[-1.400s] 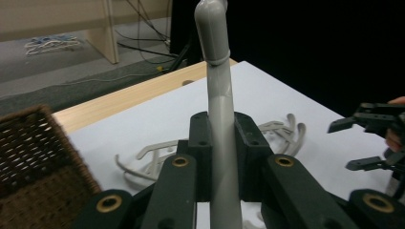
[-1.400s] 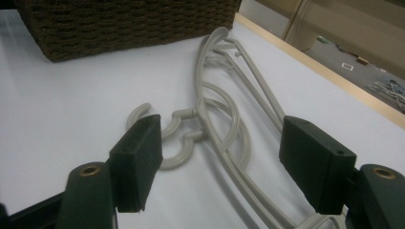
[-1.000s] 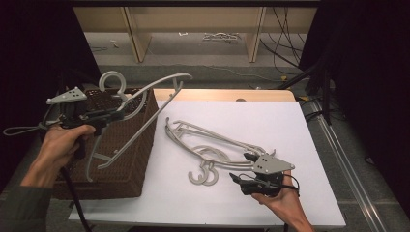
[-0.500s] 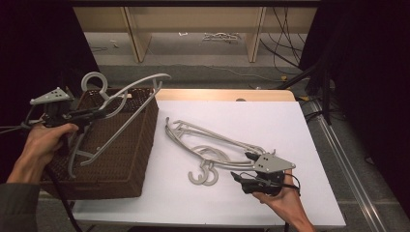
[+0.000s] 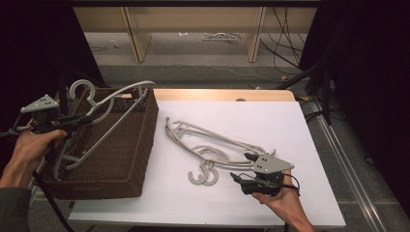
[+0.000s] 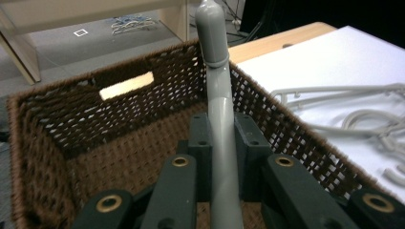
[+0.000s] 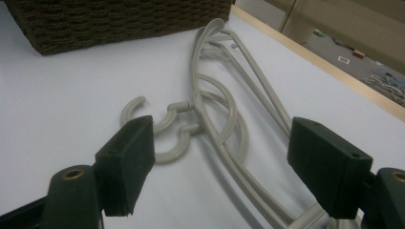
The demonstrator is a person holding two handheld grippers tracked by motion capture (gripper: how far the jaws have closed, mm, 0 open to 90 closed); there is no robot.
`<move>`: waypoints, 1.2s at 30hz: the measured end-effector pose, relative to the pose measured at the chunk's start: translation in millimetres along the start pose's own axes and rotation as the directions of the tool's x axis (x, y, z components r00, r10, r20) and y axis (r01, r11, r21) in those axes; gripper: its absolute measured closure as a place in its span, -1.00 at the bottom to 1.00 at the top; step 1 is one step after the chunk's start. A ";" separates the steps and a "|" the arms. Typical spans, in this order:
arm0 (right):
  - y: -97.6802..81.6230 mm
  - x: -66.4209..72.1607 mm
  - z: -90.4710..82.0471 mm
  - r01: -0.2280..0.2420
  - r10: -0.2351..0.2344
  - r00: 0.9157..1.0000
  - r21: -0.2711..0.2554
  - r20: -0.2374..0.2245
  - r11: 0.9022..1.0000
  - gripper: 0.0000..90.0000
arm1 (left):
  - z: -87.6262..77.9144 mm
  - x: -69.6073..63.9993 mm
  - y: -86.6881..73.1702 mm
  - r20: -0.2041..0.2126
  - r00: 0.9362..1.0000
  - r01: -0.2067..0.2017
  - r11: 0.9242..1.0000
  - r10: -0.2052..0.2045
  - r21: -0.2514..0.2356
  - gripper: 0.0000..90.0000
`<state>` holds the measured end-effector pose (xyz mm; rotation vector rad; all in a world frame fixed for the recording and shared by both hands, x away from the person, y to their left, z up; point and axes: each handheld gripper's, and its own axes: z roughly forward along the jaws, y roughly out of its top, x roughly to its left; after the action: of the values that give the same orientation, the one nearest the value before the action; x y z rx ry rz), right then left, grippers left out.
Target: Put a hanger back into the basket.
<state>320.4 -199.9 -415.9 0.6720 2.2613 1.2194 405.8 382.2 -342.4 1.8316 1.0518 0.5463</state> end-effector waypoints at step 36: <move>-1.9 -1.2 0.7 -0.002 0.002 1.000 0.021 -0.011 1.000 -0.43 | 33.8 23.5 -45.1 -0.048 0.998 0.039 0.987 -0.032 0.156 0.76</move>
<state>321.3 -201.1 -417.7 0.6769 2.2857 1.2042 423.4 394.5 -399.6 1.9408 1.1850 0.4972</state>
